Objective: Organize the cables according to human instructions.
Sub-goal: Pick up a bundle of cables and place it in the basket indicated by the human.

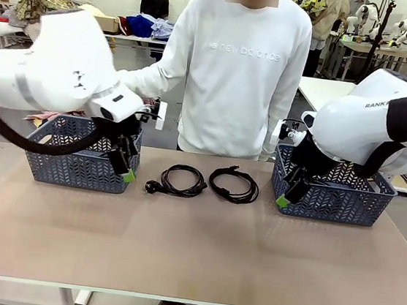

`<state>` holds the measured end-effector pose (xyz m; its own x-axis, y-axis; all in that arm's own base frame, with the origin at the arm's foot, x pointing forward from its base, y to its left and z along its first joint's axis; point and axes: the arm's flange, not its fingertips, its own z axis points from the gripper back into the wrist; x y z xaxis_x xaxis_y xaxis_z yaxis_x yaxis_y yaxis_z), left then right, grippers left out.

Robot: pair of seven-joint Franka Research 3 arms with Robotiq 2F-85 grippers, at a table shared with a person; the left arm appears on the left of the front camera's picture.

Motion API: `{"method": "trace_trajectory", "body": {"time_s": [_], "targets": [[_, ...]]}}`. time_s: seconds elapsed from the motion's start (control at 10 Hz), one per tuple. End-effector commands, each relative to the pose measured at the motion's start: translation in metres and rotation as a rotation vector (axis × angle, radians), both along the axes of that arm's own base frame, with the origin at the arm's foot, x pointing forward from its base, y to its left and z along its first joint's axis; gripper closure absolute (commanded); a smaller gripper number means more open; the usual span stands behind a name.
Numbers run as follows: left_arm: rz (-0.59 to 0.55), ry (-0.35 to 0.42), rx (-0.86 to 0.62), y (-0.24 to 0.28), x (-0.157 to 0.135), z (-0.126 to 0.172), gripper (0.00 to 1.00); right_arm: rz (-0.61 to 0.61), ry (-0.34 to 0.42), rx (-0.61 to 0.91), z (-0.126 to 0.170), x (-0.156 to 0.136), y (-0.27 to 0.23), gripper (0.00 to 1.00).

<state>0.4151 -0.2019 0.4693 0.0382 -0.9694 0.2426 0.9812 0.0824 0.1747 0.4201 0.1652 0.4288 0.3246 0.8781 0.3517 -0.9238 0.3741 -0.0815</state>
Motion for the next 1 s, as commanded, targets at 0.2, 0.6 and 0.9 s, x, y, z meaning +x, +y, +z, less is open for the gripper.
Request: {"method": "trace_trajectory", "body": {"time_s": [0.2, 0.6, 0.9], "targets": [[-0.096, 0.02, 0.128, -0.061, 0.058, -0.013, 0.0, -0.003, -0.003, 0.0, 0.0, -0.001, 0.001, 0.0], [-0.097, 0.03, 0.205, -0.096, 0.094, -0.039, 0.0, -0.003, -0.003, 0.0, 0.0, -0.001, 0.001, 0.0], [-0.119, 0.032, 0.176, -0.095, 0.095, -0.046, 0.0, -0.003, -0.003, 0.0, 0.0, -0.001, 0.001, 0.0]]}}
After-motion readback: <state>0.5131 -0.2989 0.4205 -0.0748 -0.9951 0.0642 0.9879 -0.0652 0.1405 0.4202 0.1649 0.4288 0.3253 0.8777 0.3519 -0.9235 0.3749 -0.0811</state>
